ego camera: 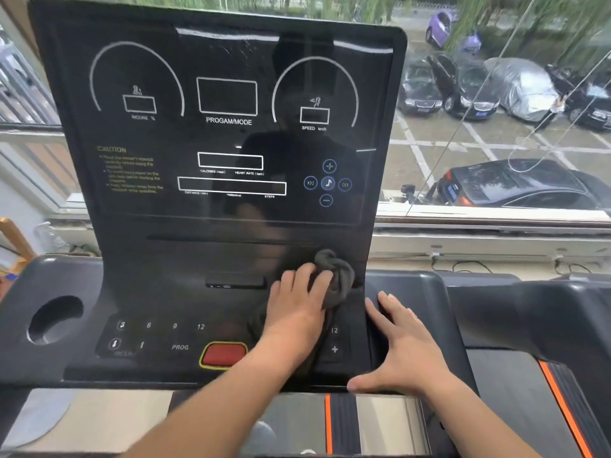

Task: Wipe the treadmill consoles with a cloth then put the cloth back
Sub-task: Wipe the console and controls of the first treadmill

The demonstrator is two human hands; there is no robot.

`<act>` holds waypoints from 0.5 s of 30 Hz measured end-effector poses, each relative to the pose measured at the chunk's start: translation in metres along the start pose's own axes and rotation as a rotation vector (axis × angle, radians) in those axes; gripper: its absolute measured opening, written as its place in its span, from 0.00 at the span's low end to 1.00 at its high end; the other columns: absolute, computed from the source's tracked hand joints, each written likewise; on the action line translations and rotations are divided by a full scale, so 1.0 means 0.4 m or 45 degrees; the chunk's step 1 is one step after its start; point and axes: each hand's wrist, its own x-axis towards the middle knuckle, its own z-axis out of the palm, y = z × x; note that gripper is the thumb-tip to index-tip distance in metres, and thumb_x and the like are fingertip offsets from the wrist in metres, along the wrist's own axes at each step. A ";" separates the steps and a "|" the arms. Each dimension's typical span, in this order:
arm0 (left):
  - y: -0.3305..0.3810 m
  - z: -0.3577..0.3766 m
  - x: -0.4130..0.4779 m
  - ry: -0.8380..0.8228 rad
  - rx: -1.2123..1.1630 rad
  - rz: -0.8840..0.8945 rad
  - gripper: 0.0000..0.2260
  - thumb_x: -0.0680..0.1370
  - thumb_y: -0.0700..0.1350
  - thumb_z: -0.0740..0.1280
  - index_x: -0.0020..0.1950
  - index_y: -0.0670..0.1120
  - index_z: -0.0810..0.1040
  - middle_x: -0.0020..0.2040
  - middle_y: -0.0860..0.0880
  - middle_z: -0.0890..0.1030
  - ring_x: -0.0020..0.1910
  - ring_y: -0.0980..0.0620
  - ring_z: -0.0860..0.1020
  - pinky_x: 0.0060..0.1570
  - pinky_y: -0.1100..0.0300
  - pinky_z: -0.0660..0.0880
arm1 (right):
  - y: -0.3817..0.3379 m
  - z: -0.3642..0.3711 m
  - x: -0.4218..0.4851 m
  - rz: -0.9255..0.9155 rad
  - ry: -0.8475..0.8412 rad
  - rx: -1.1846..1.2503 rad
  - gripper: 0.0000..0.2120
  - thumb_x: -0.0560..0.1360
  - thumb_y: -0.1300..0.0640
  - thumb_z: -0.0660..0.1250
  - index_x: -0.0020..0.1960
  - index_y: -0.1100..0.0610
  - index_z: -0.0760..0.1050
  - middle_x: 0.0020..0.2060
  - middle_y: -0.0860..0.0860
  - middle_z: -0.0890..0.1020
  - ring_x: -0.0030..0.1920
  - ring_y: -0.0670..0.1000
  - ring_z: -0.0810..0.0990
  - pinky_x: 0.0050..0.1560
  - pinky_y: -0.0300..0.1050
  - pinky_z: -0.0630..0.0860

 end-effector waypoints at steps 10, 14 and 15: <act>0.161 0.015 -0.083 -0.186 -0.131 0.178 0.20 0.69 0.51 0.66 0.61 0.52 0.77 0.52 0.49 0.79 0.44 0.45 0.77 0.34 0.53 0.77 | 0.028 0.019 -0.043 -0.062 0.151 0.034 0.59 0.52 0.21 0.73 0.80 0.36 0.62 0.83 0.35 0.49 0.81 0.43 0.56 0.78 0.46 0.65; 0.101 -0.045 -0.092 -0.353 0.019 0.171 0.26 0.73 0.44 0.72 0.70 0.49 0.69 0.62 0.43 0.74 0.57 0.40 0.75 0.44 0.47 0.77 | 0.035 0.006 -0.042 -0.036 0.064 0.055 0.60 0.58 0.27 0.76 0.83 0.47 0.59 0.84 0.40 0.44 0.83 0.44 0.47 0.81 0.46 0.57; 0.082 -0.066 -0.090 -0.370 0.062 0.138 0.27 0.75 0.43 0.71 0.72 0.49 0.67 0.65 0.42 0.71 0.62 0.39 0.72 0.50 0.45 0.76 | 0.029 0.005 -0.043 -0.024 0.058 0.092 0.57 0.63 0.33 0.78 0.83 0.50 0.58 0.83 0.39 0.44 0.83 0.44 0.47 0.81 0.46 0.57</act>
